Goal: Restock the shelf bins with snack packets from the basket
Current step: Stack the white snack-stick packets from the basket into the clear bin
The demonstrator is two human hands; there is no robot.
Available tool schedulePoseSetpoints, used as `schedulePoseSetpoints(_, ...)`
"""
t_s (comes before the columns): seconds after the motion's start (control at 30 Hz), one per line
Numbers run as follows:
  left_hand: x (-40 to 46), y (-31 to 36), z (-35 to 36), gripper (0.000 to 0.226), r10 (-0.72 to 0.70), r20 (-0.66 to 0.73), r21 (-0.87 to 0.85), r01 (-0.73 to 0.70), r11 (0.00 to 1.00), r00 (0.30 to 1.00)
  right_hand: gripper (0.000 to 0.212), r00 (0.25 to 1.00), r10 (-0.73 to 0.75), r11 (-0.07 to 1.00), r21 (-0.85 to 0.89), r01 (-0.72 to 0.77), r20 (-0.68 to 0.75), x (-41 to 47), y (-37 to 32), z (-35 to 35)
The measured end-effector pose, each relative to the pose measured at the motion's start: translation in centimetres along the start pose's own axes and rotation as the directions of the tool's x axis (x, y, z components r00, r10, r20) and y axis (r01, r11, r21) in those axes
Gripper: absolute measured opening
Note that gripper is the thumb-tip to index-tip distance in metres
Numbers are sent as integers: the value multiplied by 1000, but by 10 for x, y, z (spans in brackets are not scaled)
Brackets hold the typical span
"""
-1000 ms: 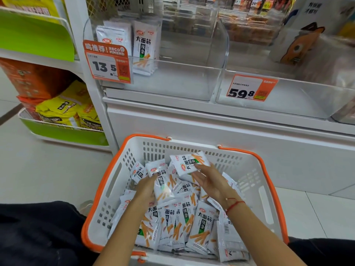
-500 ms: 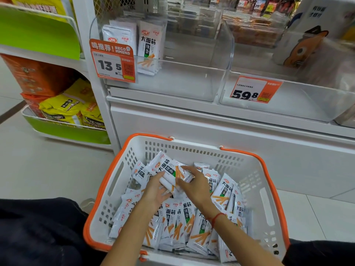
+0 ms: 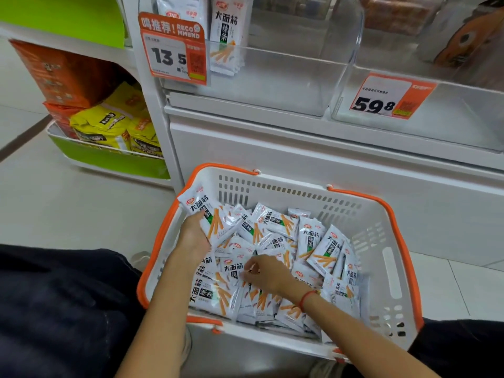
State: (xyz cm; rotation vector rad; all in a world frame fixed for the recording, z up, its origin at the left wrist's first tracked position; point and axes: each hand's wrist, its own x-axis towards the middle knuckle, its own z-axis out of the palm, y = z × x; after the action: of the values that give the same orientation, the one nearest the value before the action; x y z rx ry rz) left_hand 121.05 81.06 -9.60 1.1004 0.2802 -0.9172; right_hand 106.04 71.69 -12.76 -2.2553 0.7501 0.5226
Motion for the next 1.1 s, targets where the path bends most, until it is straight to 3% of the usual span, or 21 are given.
schedulePoseSetpoints(0.2, 3, -3, 7, 38, -26, 4, -26, 26, 999, 1000, 43, 983, 131, 991, -14, -134, -127, 5, -5, 23)
schedulePoseSetpoints(0.37, 1, -11, 12, 36, -39, 14, 12, 39, 999, 999, 22, 995, 99, 971, 221, -93, -17, 8, 2, 18)
schedulePoseSetpoints(0.47, 1, -14, 11, 34, -48, -5, 45, 49, 998, 999, 28, 988, 148, 857, 493, -150, 44, 9, 12, -2)
schedulePoseSetpoints(0.57, 6, -23, 9, 34, -21, -36, 116, 25, 993, 999, 8, 977, 212, 729, 665, -162, 6, 7, 19, -39)
schedulePoseSetpoints(0.67, 13, -31, 9, 36, -10, -128, 235, 40, 971, 992, 24, 966, 203, 639, 769, -8, -160, 3, 19, -80)
schedulePoseSetpoints(0.77, 20, -42, 9, 54, -32, -145, 352, 82, 933, 989, 25, 986, 98, 475, 877, 70, -132, -2, 7, -102)
schedulePoseSetpoints(0.83, 29, -52, 5, 75, -81, -107, 395, 117, 911, 991, 28, 996, 42, 607, 793, 38, -79, -3, -5, -98)
schedulePoseSetpoints(0.87, 27, -53, 9, 76, -97, -84, 395, 123, 910, 992, 29, 996, 35, 671, 740, 38, -83, -2, -10, -91)
schedulePoseSetpoints(1.03, 12, -50, 27, 52, -93, -116, 334, 127, 934, 989, 40, 928, 169, 731, 674, 108, -333, 1, -15, -53)
schedulePoseSetpoints(1.1, 8, -51, 28, 44, -118, -19, 288, 119, 950, 993, 36, 898, 161, 750, 642, 159, -410, 3, -15, -46)
